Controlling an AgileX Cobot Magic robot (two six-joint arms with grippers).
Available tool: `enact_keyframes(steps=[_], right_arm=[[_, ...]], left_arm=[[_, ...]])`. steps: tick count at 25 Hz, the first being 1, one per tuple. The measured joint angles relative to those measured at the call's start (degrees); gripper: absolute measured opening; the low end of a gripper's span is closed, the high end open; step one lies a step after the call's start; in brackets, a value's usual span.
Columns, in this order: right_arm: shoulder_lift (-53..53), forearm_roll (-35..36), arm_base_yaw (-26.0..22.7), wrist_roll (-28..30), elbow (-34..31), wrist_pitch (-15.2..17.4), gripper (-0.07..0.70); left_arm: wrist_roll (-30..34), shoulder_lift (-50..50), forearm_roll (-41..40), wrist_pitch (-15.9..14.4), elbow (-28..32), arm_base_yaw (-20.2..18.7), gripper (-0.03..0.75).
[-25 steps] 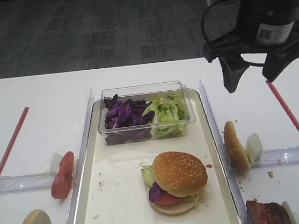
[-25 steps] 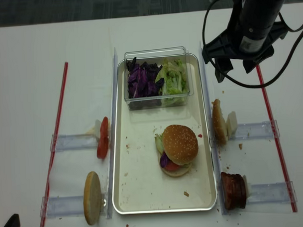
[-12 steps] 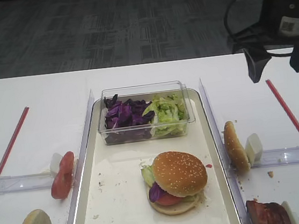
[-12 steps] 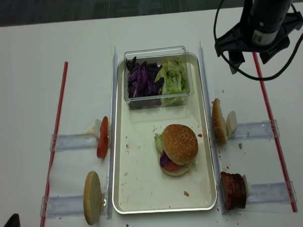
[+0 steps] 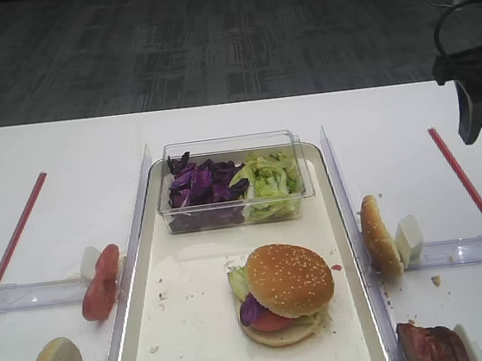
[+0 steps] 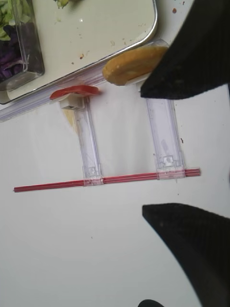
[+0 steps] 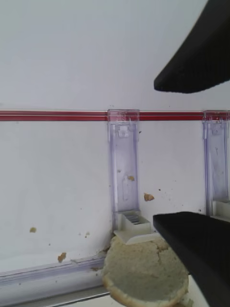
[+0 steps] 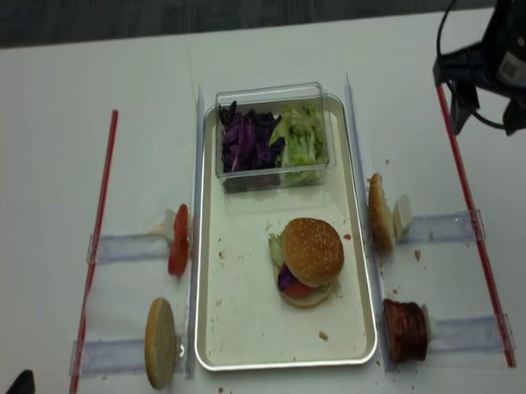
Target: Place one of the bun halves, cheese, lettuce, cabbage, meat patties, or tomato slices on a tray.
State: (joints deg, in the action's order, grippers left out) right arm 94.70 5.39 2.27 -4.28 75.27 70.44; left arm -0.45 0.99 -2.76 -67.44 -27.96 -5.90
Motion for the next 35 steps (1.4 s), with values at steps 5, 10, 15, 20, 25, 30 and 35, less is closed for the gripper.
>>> enact_keyframes(steps=[5,10,15,20,25,30,35], right_arm=[[-0.93,0.64,-0.11,0.79,-2.1,-0.13,0.556],[-2.62,0.53,-0.11,1.02,-4.65,-0.2,0.556],[-6.96,0.53,-0.11,1.02,-6.09,-0.2,0.556],[-12.78,0.53,-0.11,2.1,-8.74,-0.2,0.556],[-18.71,0.45,-0.11,2.5,-11.18,0.14,0.556],[-25.03,0.45,-0.11,2.5,-14.56,0.37,0.556],[-31.75,0.45,-0.11,2.5,-19.2,0.48,0.556]], left_arm=[[0.0,0.0,0.0,0.0,0.0,0.0,0.462],[0.0,0.0,0.0,0.0,0.0,0.0,0.462],[0.0,0.0,0.0,0.0,0.0,0.0,0.462],[0.0,0.0,0.0,0.0,0.0,0.0,0.462],[0.0,0.0,0.0,0.0,0.0,0.0,0.462],[0.0,0.0,0.0,0.0,0.0,0.0,0.462],[0.0,0.0,0.0,0.0,0.0,0.0,0.462]])
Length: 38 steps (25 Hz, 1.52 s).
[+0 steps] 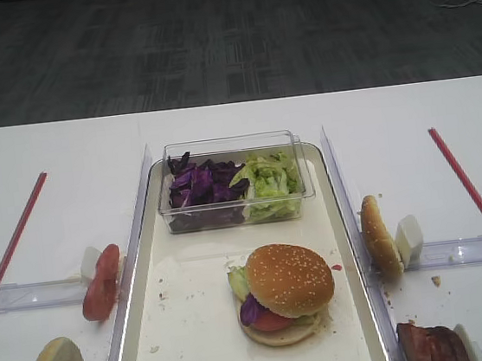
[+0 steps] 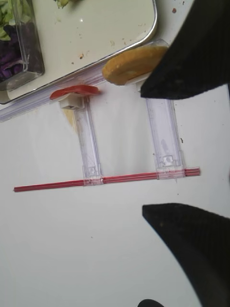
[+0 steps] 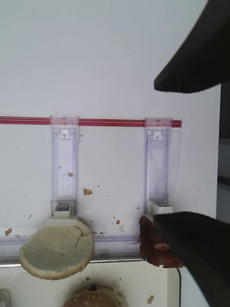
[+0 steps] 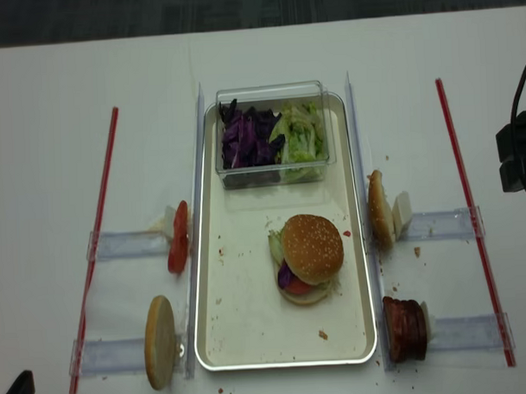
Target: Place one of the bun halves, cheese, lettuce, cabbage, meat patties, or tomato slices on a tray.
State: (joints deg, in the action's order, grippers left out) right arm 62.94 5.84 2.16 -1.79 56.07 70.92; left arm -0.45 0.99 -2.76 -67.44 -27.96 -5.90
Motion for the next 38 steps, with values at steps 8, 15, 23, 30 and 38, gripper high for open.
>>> enact_keyframes(steps=[8,15,23,30,38], right_arm=[[-11.19,0.0,0.0,1.21,-8.06,0.34,0.556],[-21.08,0.0,0.0,2.72,-14.8,-2.62,0.554],[-31.49,0.0,0.0,4.2,-20.08,-7.26,0.448],[-38.22,0.0,0.0,4.54,-24.12,-10.86,0.388],[-49.51,0.37,0.0,6.55,-25.96,-13.58,0.337]], left_arm=[[0.0,0.0,0.0,0.0,0.0,0.0,0.462],[0.0,0.0,0.0,0.0,0.0,0.0,0.462],[0.0,0.0,0.0,0.0,0.0,0.0,0.462],[0.0,0.0,0.0,0.0,0.0,0.0,0.462],[0.0,0.0,0.0,0.0,0.0,0.0,0.462]])
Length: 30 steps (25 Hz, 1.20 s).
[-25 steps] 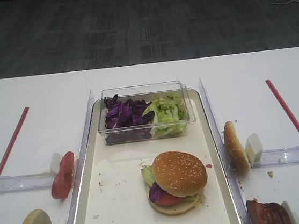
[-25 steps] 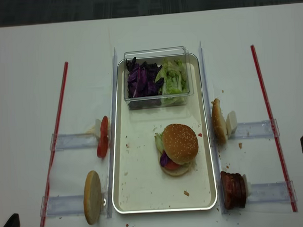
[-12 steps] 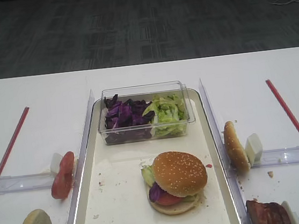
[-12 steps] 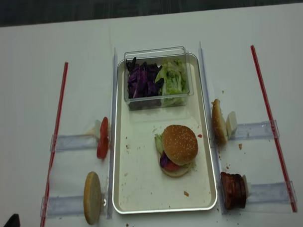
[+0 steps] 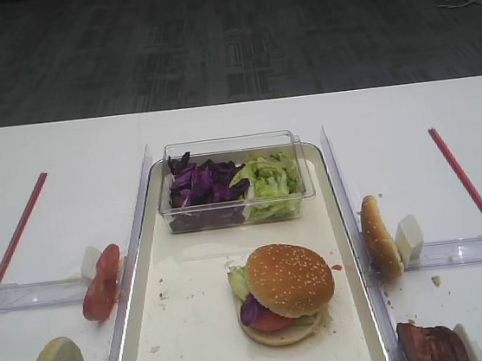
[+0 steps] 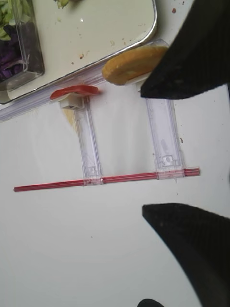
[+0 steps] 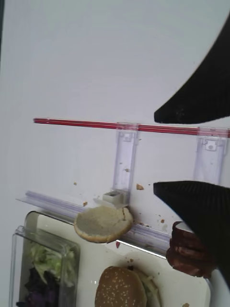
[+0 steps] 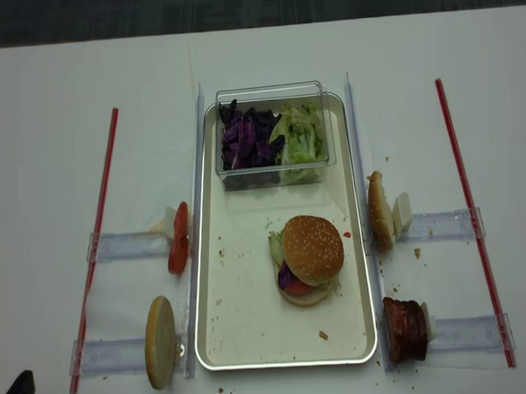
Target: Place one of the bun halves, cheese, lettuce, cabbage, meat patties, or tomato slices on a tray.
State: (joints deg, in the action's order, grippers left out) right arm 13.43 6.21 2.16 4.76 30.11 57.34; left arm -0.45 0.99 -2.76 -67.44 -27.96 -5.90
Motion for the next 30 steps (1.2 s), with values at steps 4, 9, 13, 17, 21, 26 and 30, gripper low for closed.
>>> enact_keyframes(steps=[4,9,13,17,21,26,30], right_arm=[[-4.39,-0.98,0.0,0.49,0.0,-0.32,0.333],[-7.06,-2.11,0.0,0.62,0.0,-0.32,0.331],[-9.17,-2.11,0.0,0.73,-0.85,-1.07,0.329],[-10.82,-2.11,0.0,0.81,-0.98,-1.15,0.317],[-13.69,-2.11,0.0,0.81,-1.08,-1.44,0.31],[-14.38,-2.11,0.0,0.81,-1.08,-1.48,0.309],[-14.38,-2.11,0.0,0.81,-1.08,-1.48,0.309]], left_arm=[[0.0,0.0,0.0,0.0,0.0,0.0,0.462],[0.0,0.0,0.0,0.0,0.0,0.0,0.462],[0.0,0.0,0.0,0.0,0.0,0.0,0.462],[0.0,0.0,0.0,0.0,0.0,0.0,0.462],[0.0,0.0,0.0,0.0,0.0,0.0,0.462],[0.0,0.0,0.09,0.0,0.0,0.0,0.462],[0.0,0.04,0.09,0.0,0.0,0.0,0.462]])
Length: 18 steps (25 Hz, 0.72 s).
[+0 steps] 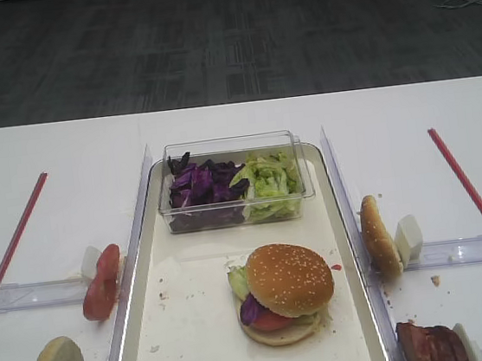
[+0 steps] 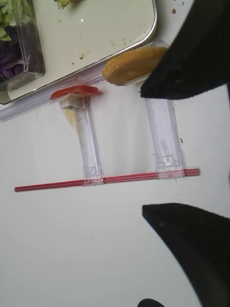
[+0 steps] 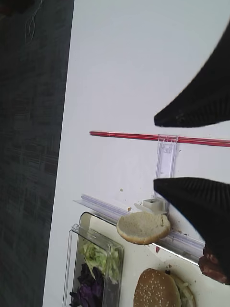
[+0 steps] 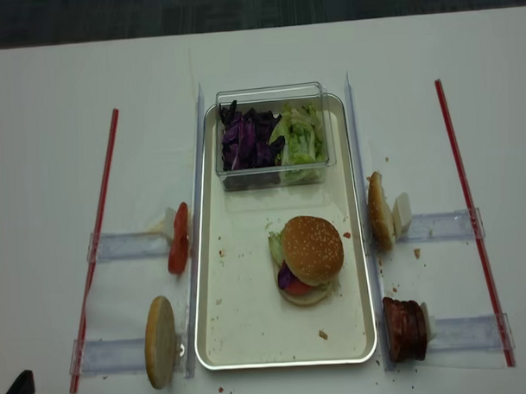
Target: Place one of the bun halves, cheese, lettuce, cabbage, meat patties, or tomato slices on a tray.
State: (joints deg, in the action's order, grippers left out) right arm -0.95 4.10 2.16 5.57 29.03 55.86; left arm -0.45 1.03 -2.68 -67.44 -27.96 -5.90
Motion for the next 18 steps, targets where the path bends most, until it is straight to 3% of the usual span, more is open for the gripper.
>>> enact_keyframes(steps=[6,12,18], right_arm=[[0.0,0.0,0.0,-1.68,-0.69,2.95,0.27],[-0.08,-0.02,0.0,-2.38,-0.77,3.19,0.201],[-0.08,-0.02,0.0,-2.38,-1.48,7.91,0.137]], left_arm=[[0.0,0.09,0.0,0.0,0.0,0.0,0.462],[0.0,0.09,0.0,0.0,0.0,0.0,0.462],[0.0,0.09,0.0,0.0,0.0,0.0,0.462]])
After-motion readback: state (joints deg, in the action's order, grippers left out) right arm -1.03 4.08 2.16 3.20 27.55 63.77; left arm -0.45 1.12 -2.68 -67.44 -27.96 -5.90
